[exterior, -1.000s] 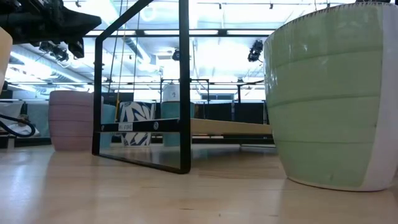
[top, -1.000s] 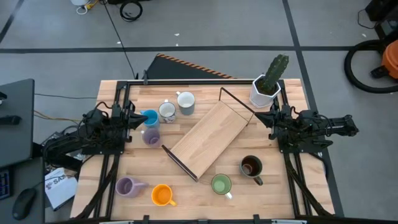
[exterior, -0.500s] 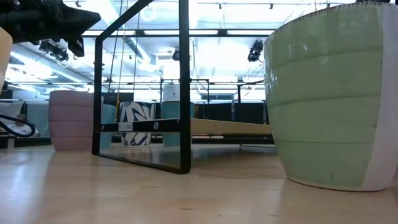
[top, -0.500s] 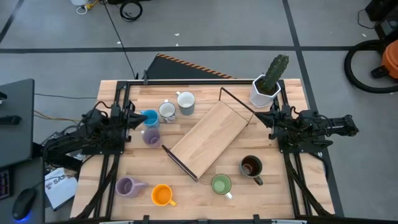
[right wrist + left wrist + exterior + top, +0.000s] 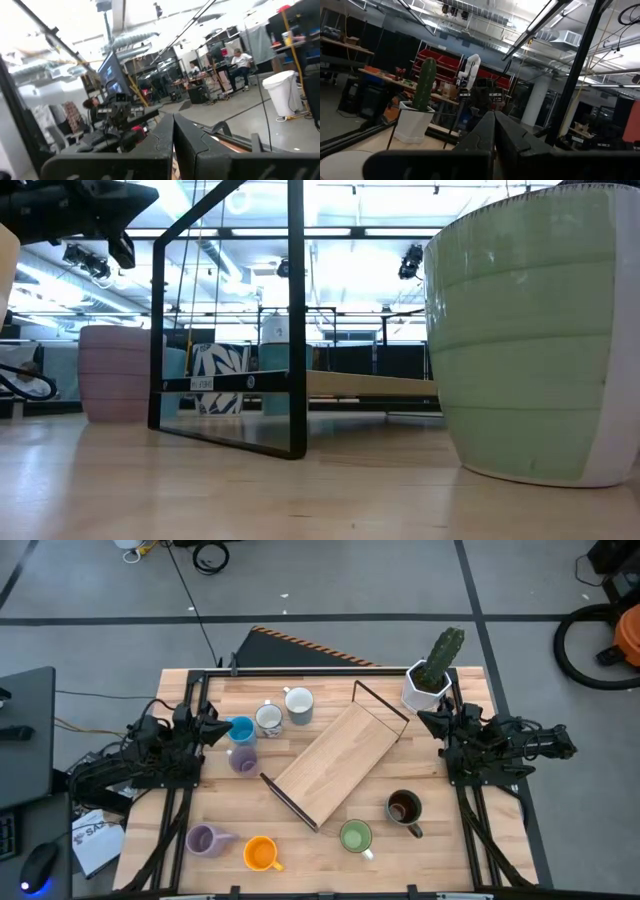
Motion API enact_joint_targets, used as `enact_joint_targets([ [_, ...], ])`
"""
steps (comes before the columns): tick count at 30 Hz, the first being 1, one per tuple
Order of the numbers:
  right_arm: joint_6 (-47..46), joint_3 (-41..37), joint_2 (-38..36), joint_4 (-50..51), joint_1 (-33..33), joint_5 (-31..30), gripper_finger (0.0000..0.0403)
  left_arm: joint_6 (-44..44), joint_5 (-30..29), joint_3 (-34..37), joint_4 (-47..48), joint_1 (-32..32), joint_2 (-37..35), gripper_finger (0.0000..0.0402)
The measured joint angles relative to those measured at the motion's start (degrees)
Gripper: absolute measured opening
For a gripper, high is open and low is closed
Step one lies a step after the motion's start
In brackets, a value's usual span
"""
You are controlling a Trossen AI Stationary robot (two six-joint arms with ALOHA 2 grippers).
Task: Place coffee mugs
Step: Put the blue brown mug on the shelf
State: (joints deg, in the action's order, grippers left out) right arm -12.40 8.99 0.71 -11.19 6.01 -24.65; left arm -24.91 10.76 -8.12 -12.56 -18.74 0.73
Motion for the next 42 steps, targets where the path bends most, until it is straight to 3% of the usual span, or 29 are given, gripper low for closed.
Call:
enact_joint_targets([
  [5,-1.36,0.0,0.45,0.14,0.01,0.74,0.0014,0.79,-0.02,0.0,0.39,0.0,0.0,0.0013],
  [11,-1.12,4.29,4.38,4.15,0.01,7.57,0.0014,2.02,-1.73,0.0,0.13,0.0,0.0,0.0013],
  [25,-1.14,18.96,27.07,22.94,0.01,12.61,0.0014,-0.1,-2.53,0.0,-0.46,0.02,0.02,0.0013],
  [30,-1.02,26.95,36.58,34.63,0.01,14.27,0.0014,-2.93,-2.05,0.0,-2.21,0.0,0.0,0.0016],
  [37,-0.87,35.19,47.83,44.0,1.42,14.3,0.0032,1.46,-1.59,-0.38,3.92,0.02,0.04,0.0079],
  [42,-1.53,41.63,54.13,50.41,3.94,14.26,0.0067,3.48,-1.55,-5.71,11.05,0.02,3.11,0.0121],
])
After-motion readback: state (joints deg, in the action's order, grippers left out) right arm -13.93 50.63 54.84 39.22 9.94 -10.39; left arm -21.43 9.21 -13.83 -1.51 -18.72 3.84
